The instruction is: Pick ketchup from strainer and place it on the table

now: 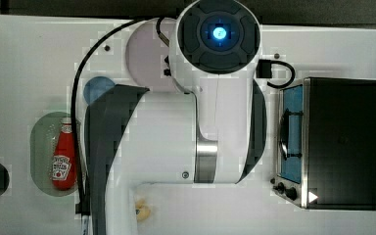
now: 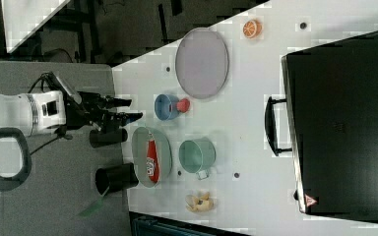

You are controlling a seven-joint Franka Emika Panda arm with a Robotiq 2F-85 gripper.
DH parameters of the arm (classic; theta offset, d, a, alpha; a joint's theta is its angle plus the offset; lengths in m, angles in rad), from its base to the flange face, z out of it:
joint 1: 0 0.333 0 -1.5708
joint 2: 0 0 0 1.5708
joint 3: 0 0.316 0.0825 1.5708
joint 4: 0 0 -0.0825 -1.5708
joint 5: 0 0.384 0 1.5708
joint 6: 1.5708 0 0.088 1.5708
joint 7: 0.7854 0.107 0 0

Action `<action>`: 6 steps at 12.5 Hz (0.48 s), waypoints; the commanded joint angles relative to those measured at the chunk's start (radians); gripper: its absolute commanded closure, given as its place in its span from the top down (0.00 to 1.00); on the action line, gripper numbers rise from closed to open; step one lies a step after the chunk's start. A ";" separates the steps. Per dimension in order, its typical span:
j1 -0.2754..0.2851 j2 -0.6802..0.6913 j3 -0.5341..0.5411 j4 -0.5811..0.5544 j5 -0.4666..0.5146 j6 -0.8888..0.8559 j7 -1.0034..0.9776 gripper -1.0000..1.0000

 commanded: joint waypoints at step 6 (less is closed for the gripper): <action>-0.076 -0.229 0.130 -0.067 0.012 -0.136 0.069 1.00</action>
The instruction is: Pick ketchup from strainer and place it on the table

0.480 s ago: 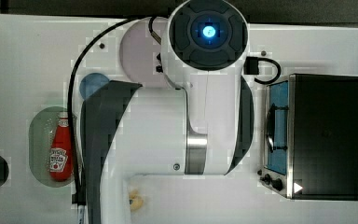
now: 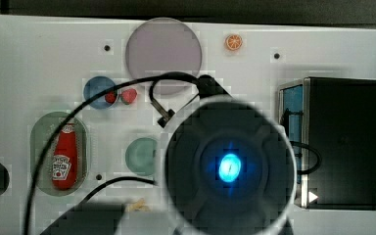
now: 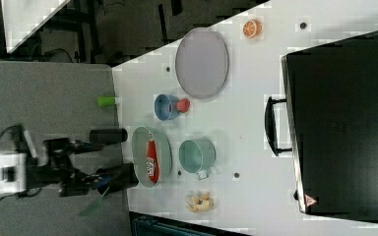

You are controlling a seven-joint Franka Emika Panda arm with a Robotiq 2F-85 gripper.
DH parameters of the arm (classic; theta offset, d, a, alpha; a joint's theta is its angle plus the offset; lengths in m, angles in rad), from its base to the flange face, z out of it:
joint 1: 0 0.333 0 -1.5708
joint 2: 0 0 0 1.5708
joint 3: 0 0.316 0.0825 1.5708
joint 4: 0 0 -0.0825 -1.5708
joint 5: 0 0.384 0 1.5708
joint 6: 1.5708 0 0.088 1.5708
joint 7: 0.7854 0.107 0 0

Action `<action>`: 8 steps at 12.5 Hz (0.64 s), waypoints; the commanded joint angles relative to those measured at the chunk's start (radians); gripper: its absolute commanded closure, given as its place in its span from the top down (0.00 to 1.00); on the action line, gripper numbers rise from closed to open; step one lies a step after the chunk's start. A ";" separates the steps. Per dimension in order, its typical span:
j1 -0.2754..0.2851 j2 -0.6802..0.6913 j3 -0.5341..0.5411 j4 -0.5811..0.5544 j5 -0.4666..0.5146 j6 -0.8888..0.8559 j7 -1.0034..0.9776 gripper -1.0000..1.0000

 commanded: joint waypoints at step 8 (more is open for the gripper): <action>0.029 0.180 0.399 0.013 0.001 0.105 0.045 1.00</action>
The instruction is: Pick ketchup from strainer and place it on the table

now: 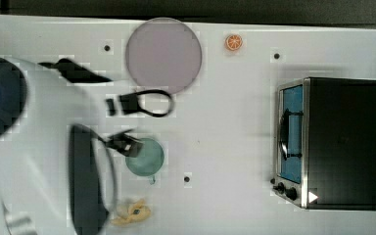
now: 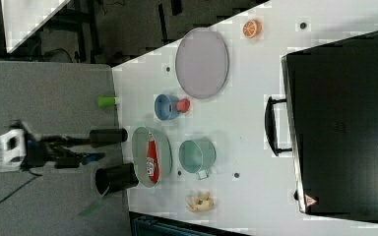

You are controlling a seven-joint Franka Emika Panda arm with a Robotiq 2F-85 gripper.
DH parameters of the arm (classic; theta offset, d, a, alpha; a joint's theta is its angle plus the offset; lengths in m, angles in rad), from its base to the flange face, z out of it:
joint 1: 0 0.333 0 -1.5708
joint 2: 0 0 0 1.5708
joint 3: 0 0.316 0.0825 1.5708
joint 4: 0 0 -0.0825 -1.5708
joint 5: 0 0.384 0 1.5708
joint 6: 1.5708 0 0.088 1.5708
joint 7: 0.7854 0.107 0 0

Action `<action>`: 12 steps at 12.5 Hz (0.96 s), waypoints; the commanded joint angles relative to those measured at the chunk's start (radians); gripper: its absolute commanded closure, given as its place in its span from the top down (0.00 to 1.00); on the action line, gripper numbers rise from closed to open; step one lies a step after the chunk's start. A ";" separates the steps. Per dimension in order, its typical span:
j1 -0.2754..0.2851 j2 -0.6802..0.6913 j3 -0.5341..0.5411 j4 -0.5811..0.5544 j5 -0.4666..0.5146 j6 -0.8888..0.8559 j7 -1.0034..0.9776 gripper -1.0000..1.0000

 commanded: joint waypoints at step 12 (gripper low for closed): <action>0.054 0.197 0.385 -0.330 -0.073 0.590 0.044 1.00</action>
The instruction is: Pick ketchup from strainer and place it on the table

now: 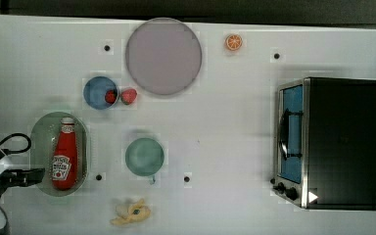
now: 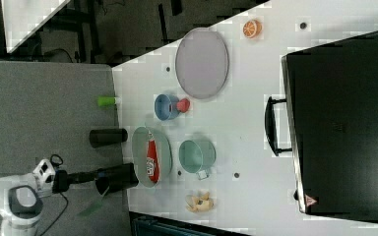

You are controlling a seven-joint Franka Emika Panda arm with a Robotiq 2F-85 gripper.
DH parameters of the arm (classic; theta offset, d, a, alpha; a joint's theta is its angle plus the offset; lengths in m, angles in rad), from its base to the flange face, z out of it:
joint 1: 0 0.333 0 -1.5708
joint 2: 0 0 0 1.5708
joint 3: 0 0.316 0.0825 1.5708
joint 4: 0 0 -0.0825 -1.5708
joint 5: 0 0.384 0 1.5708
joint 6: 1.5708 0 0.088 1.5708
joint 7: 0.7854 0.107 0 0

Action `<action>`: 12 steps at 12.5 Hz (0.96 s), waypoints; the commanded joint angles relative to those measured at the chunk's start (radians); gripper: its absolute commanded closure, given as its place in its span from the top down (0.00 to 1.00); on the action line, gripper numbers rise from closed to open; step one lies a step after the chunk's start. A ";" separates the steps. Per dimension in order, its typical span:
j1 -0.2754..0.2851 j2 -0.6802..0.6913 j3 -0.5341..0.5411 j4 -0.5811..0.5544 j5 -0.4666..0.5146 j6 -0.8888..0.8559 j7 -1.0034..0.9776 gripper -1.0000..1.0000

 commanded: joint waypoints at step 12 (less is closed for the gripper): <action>0.013 0.427 -0.073 -0.192 -0.290 0.517 0.239 1.00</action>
